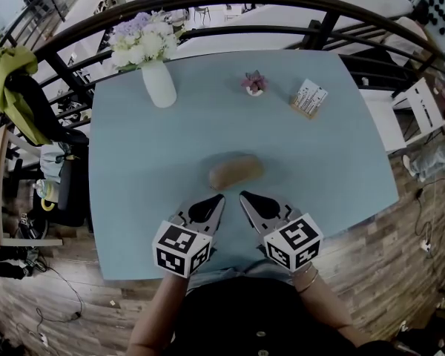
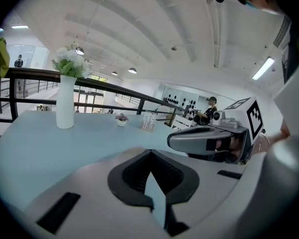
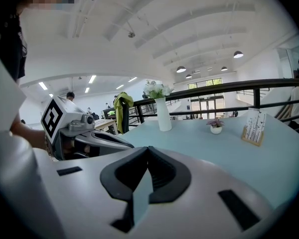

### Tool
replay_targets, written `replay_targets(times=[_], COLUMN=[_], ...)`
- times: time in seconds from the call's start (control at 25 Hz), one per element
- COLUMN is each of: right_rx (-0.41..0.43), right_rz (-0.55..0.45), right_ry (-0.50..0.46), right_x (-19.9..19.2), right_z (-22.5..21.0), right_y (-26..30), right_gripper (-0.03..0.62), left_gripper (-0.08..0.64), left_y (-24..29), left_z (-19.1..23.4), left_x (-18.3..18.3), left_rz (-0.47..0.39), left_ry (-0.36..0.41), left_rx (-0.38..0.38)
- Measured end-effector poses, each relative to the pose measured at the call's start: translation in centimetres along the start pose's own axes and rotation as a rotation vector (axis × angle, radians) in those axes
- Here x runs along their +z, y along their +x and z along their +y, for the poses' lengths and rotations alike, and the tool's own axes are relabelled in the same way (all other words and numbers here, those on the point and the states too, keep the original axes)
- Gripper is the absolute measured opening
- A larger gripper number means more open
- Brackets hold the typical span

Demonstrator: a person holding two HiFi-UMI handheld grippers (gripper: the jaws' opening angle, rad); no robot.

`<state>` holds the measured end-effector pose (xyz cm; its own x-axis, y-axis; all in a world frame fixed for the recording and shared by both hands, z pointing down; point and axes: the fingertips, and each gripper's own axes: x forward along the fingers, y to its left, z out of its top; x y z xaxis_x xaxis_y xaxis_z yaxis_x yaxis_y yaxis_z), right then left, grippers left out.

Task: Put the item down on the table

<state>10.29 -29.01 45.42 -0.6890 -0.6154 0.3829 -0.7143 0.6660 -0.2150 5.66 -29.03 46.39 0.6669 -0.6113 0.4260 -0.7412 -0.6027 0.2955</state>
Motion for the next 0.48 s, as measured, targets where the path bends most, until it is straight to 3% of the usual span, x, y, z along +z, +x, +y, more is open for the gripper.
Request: replay_targets(times=[0.48], right_rx=[0.000], right_rz=[0.007], right_ry=[0.004], right_x=[-0.13], right_z=[-0.27], right_y=[0.36], right_gripper=[0.003], left_gripper=[0.015], left_y=[0.15], left_z=[0.43], left_x=[-0.04], left_rz=[0.009], left_ry=[-0.004], left_rx=[0.009])
